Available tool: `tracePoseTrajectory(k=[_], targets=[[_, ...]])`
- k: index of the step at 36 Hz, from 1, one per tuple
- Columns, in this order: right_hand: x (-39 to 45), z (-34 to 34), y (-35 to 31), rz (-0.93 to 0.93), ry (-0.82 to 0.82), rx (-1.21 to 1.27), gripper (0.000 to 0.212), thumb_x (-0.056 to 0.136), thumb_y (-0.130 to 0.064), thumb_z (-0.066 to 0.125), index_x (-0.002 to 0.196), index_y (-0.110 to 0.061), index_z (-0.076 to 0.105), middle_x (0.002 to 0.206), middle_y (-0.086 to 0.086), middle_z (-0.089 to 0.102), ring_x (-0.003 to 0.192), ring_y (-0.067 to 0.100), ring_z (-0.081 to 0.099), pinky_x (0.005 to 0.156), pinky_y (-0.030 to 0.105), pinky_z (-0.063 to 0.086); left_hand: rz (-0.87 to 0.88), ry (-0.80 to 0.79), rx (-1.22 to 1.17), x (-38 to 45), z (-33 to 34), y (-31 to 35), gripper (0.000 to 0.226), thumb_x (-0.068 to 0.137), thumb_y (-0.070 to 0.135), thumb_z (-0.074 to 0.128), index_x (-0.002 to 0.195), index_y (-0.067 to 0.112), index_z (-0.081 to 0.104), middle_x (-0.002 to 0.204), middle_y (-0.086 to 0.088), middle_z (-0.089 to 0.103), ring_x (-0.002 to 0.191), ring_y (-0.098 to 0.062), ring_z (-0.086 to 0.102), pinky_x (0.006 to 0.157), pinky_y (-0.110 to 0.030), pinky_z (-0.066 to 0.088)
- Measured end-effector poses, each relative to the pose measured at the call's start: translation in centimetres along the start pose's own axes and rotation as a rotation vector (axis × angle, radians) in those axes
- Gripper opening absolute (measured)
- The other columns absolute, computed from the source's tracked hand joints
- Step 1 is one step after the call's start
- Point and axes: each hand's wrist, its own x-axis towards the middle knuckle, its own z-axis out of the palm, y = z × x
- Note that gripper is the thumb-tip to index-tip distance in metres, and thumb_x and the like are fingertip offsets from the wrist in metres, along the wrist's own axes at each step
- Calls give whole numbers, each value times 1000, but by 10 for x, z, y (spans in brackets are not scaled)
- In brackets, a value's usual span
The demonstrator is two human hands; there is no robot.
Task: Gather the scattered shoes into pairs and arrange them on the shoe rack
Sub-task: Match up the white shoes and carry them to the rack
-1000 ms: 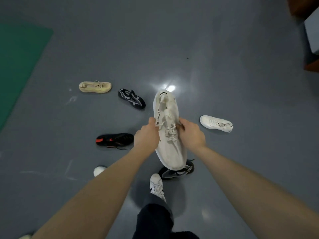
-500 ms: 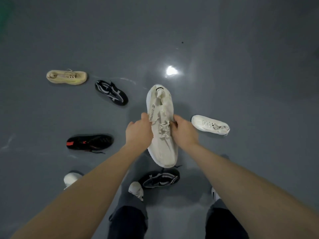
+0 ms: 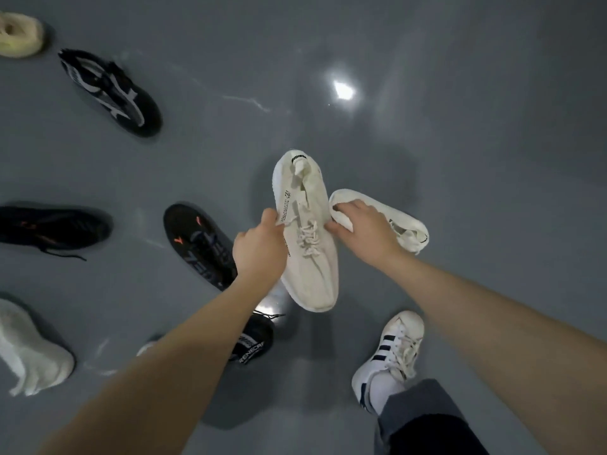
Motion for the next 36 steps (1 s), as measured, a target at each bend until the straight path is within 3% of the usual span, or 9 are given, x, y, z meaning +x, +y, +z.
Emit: tracePoseTrajectory(k=[3,8,13,17,20,23,26,30,36], targets=[[21,18,45,98,-23,-150,61,92,-57,42,139,-19,41,143,7,39,127,33,37,103,42,28,-23,6,19,14,39,3,19,97,12,36,113,12,45,76,-6,60,70,-31,52,70,-30,28],[57,52,105,243,55,-224,53,99,-36,40,142,-8,29,153,13,23,133,35,30,107,43,23,-96,22,-33,39,98,12,19,98,13,34,113,11,45,78,-10,61,68,-29,43,72,-30,26],[81,60,145,352,88,-254,64,95,-25,50,146,-5,18,155,19,13,137,37,25,109,44,21,-149,18,-39,55,133,16,16,98,11,35,110,11,45,62,0,45,65,-28,40,70,-31,26],[91,71,163,338,9,-307,49,94,-30,50,134,-7,35,135,18,44,123,38,41,99,44,31,-176,23,-55,59,148,18,10,97,8,34,97,18,35,59,3,40,67,-28,39,70,-31,27],[90,73,164,287,60,-397,31,91,-20,52,120,-10,44,119,15,55,112,35,48,89,41,35,-162,40,-36,57,150,18,13,96,6,32,94,19,34,63,2,42,59,-27,38,72,-32,29],[84,68,162,266,75,-415,26,89,-5,46,115,-11,46,114,13,58,109,34,50,83,39,36,-155,79,-6,55,150,16,14,95,5,32,98,18,36,58,4,45,51,-16,35,74,-30,24],[69,61,158,244,79,-369,27,87,-1,41,112,-11,47,109,13,60,105,34,51,73,37,34,-137,85,40,50,143,16,15,93,4,32,101,15,39,62,0,54,54,-23,43,74,-29,22],[42,38,142,285,127,-207,17,91,-5,37,105,-9,46,97,15,60,87,32,53,63,35,33,-96,71,135,35,117,24,18,90,2,33,101,14,41,59,1,55,58,-26,52,73,-29,22],[-2,-11,99,357,213,-10,11,95,-10,39,103,-9,45,87,11,55,76,29,46,63,34,30,23,41,235,11,57,42,21,94,6,29,108,14,42,65,-3,63,61,-27,58,74,-29,23]])
